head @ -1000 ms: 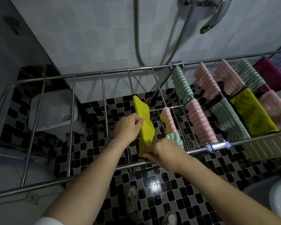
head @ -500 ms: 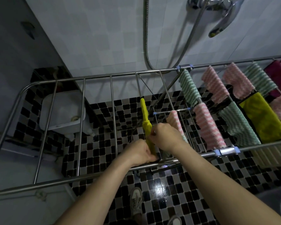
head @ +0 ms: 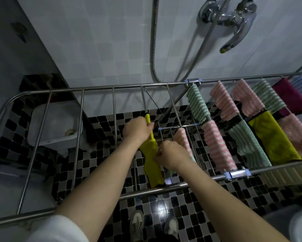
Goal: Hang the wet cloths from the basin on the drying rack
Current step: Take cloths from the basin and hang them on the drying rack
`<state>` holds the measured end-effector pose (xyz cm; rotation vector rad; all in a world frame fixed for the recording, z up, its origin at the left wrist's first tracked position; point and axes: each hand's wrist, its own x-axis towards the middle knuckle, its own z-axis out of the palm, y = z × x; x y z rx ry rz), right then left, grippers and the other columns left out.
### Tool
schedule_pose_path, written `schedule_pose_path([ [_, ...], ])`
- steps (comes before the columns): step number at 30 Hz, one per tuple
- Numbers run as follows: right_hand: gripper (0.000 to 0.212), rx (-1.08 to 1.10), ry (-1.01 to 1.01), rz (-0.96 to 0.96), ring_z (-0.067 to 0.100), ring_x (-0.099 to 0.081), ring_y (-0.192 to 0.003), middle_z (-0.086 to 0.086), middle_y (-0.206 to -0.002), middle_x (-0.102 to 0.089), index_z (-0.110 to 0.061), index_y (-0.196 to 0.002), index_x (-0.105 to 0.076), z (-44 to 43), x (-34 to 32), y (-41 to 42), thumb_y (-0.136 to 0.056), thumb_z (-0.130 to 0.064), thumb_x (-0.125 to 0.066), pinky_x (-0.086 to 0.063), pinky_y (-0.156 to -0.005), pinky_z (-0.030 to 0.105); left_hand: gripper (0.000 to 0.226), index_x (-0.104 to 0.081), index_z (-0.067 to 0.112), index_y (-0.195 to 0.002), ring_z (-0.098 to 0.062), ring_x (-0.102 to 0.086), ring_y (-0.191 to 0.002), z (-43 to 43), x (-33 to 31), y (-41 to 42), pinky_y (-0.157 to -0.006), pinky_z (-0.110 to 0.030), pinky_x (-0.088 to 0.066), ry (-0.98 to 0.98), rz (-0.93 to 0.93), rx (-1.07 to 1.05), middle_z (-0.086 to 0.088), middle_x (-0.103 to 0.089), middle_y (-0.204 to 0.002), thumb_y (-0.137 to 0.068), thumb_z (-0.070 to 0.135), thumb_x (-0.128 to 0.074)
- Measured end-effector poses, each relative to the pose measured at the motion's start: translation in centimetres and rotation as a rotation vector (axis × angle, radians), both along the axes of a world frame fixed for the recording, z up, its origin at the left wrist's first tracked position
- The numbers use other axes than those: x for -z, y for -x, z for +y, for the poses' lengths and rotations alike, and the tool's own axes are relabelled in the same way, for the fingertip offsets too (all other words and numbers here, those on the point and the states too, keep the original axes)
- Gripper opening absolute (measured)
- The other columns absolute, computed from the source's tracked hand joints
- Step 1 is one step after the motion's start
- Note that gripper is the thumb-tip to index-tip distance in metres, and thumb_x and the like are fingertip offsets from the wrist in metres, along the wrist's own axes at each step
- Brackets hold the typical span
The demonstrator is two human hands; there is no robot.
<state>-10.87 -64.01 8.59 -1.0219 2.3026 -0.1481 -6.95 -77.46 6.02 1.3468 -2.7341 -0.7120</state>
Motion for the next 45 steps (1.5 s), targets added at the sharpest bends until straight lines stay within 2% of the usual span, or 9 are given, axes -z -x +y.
schedule_pose_path([
  [7,0.012,-0.187,-0.134,0.000,0.026,-0.066,-0.085,0.006,-0.093,-0.065,-0.015,-0.092,-0.058,-1.5,0.8,1.0,-0.085,-0.023,-0.065,-0.058,-0.078,0.042,0.033,-0.062,0.016,-0.096,-0.030,-0.063,-0.085,0.1,1.0,1.6,-0.061,-0.032,-0.037,0.202,-0.105,0.022,-0.007,-0.067,-0.089,-0.102,0.032,-0.034],
  [12,0.024,-0.221,-0.128,-0.063,0.023,-0.066,-0.088,0.005,-0.095,-0.066,-0.015,-0.099,-0.062,-1.0,0.0,1.5,-0.085,-0.033,-0.069,-0.056,-0.080,0.040,0.028,-0.047,0.016,-0.102,-0.017,-0.053,-0.064,1.7,0.7,1.1,-0.049,-0.028,-0.030,0.167,-0.007,-0.080,0.000,-0.055,-0.083,-0.099,0.043,-0.040],
  [15,0.025,-0.118,0.047,-0.277,0.019,-0.066,-0.083,0.000,-0.084,-0.065,-0.016,-0.090,-0.063,0.6,-2.2,3.4,-0.086,-0.040,-0.069,-0.055,-0.075,0.034,0.021,-0.049,0.020,-0.093,-0.011,-0.051,-0.069,2.2,-0.1,0.2,-0.055,-0.025,-0.036,-0.077,0.245,-0.154,0.006,-0.051,-0.082,-0.094,0.041,-0.054],
  [20,0.017,0.338,0.507,-1.087,0.012,-0.066,-0.072,0.003,-0.083,-0.067,-0.010,-0.102,-0.062,3.5,-6.7,7.5,-0.088,-0.016,-0.068,-0.057,-0.055,0.023,0.039,-0.068,0.013,-0.102,-0.025,-0.068,-0.097,5.1,-4.0,-2.3,-0.085,-0.035,-0.055,-1.073,0.663,-0.044,-0.008,-0.070,-0.102,-0.087,0.046,-0.057],
  [28,0.033,0.425,0.678,-1.238,0.022,-0.069,-0.078,0.010,-0.084,-0.067,-0.005,-0.118,-0.059,3.9,-8.0,9.8,-0.088,0.010,-0.058,-0.061,-0.067,0.027,0.015,-0.071,0.019,-0.080,-0.019,-0.066,-0.087,7.4,-6.0,-1.6,-0.086,-0.032,-0.055,-0.823,0.826,-0.021,-0.005,-0.070,-0.087,-0.090,0.013,-0.061],
  [30,0.030,0.390,0.740,-1.128,0.021,-0.066,-0.077,0.007,-0.081,-0.065,-0.011,-0.112,-0.064,4.0,-8.3,10.1,-0.089,0.007,-0.060,-0.061,-0.068,0.028,0.016,-0.068,0.016,-0.084,-0.016,-0.068,-0.085,7.5,-6.8,-1.4,-0.079,-0.029,-0.057,-0.731,0.914,-0.077,-0.001,-0.071,-0.085,-0.094,0.011,-0.057],
  [34,0.011,0.125,0.824,-0.244,0.012,-0.064,-0.073,-0.004,-0.082,-0.069,-0.019,-0.099,-0.073,4.0,-8.3,10.9,-0.090,-0.017,-0.068,-0.057,-0.075,0.031,0.014,-0.064,0.024,-0.087,-0.008,-0.065,-0.074,7.6,-8.0,-0.3,-0.069,-0.022,-0.053,-0.318,0.931,-0.075,0.007,-0.070,-0.079,-0.096,0.017,-0.056],
  [39,0.047,0.034,0.724,-0.265,0.014,-0.061,-0.089,0.000,-0.098,-0.065,-0.019,-0.117,-0.066,4.6,-9.5,13.2,-0.075,-0.034,-0.081,-0.051,-0.081,0.029,0.015,-0.062,0.024,-0.086,-0.013,-0.043,-0.039,7.3,-9.5,1.2,-0.039,-0.023,-0.039,-0.344,1.041,-0.166,0.013,-0.062,-0.066,-0.097,0.016,-0.055],
  [45,0.016,-0.063,0.672,-0.364,0.030,-0.071,-0.083,0.013,-0.087,-0.075,-0.005,-0.088,-0.073,5.2,-10.3,16.4,-0.078,-0.017,-0.078,-0.058,-0.081,0.045,0.014,-0.061,0.015,-0.088,-0.014,-0.036,-0.044,6.7,-10.6,2.5,-0.041,-0.023,-0.040,-0.446,1.145,-0.123,-0.005,-0.055,-0.070,-0.097,0.009,-0.053],
])
